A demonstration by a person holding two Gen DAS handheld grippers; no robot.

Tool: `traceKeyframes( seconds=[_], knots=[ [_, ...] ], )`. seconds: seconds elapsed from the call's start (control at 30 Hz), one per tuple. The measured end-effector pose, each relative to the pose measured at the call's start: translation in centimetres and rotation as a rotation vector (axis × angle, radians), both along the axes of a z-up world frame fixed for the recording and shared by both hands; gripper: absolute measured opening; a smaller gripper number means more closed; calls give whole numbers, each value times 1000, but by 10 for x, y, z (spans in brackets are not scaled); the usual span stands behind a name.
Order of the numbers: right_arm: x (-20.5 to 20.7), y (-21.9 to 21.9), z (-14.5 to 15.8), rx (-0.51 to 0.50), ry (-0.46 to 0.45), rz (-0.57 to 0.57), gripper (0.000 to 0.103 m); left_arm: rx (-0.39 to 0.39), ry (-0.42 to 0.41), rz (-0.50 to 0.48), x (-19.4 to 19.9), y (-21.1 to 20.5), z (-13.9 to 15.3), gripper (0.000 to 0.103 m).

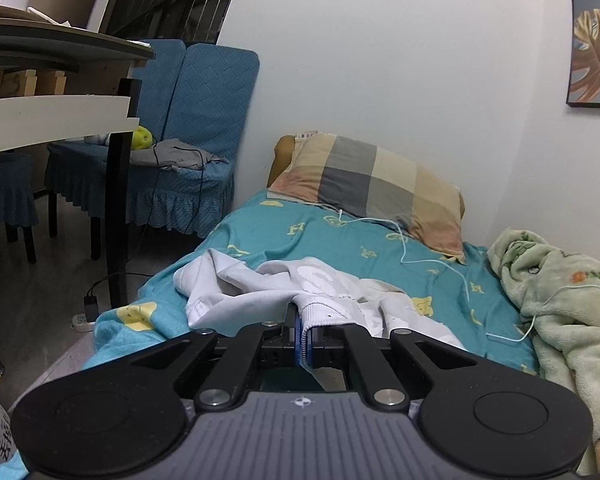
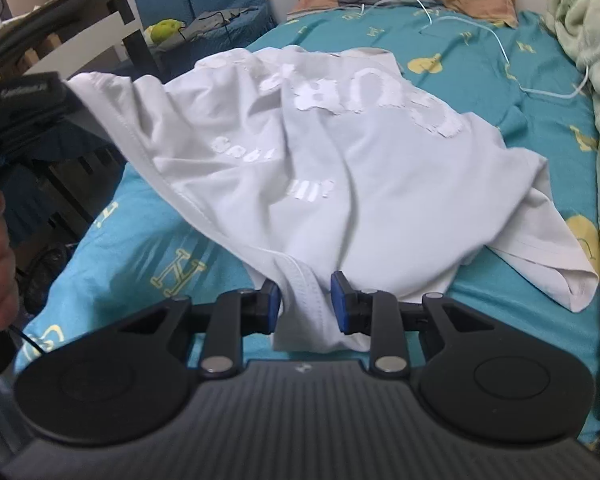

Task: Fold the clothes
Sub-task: 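Lift the T-shirt with both grippers, pulling it taut between them, then raise the held T-shirt high with both grippers and shake it out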

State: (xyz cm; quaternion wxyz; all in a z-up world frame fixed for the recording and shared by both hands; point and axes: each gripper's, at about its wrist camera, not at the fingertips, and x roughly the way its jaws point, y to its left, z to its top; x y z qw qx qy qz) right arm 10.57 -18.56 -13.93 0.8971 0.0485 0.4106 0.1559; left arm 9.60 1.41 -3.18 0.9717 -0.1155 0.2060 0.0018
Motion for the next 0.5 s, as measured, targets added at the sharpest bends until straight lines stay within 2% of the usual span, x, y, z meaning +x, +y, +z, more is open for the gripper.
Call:
traceKeyframes(
  seconds=[0.4, 0.47, 0.5],
  knots=[
    [-9, 39, 0, -91, -106, 168, 33, -23, -4, 33, 6, 13, 2, 3],
    [-10, 39, -2, -117, -104, 183, 43, -31, -9, 42, 6, 17, 4, 3],
    [-11, 40, -3, -135, -104, 184, 45, -34, -15, 47, 5, 19, 5, 3]
  ],
)
